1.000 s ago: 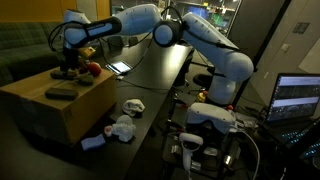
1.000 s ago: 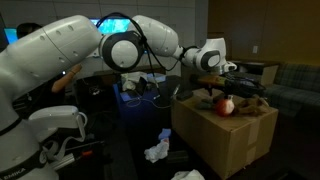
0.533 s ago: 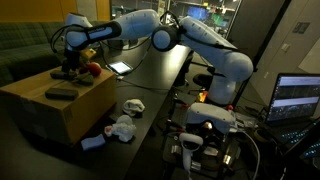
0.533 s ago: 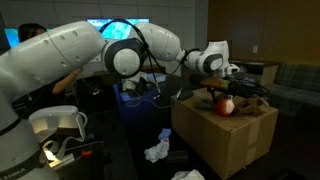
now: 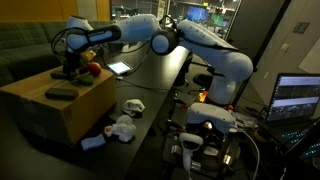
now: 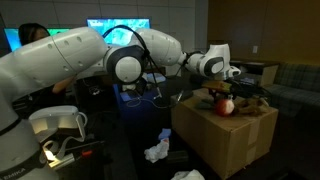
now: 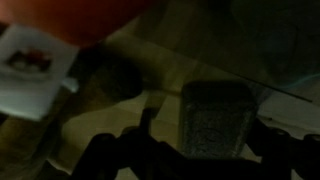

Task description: Pick up all the objects on the box and put them on table, then pick up the all the objects on the table and put them on the box

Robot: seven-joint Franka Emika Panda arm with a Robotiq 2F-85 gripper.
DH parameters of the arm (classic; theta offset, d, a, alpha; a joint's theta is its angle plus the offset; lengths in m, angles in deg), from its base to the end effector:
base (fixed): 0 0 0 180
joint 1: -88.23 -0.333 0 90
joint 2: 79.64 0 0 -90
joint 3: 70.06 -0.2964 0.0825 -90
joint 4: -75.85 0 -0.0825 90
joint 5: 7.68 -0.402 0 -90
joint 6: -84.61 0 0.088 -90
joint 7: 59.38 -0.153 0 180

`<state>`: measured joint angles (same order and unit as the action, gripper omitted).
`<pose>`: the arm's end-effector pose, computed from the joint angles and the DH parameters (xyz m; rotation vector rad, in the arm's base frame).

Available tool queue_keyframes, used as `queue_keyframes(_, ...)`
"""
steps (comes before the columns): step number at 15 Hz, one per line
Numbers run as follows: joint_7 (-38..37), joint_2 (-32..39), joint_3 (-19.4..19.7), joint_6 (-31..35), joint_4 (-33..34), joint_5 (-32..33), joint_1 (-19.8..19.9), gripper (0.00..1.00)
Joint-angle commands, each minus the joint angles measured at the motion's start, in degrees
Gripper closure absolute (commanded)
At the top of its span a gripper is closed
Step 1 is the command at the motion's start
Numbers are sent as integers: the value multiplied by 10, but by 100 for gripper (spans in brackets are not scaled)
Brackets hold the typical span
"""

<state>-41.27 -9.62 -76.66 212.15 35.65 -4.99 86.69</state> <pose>0.8396 0.0695 0.1778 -3.0186 -0.5942 -0.4824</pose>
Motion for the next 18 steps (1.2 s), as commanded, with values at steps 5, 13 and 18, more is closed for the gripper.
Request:
queue_keyframes(5, 16, 13, -12, -14, 45, -6, 1, 68)
queue_keyframes(13, 9, -31, -12, -80, 27, -1, -16, 68)
queue_keyframes(18, 12, -87, -14, -167, -6, -3, -31, 68)
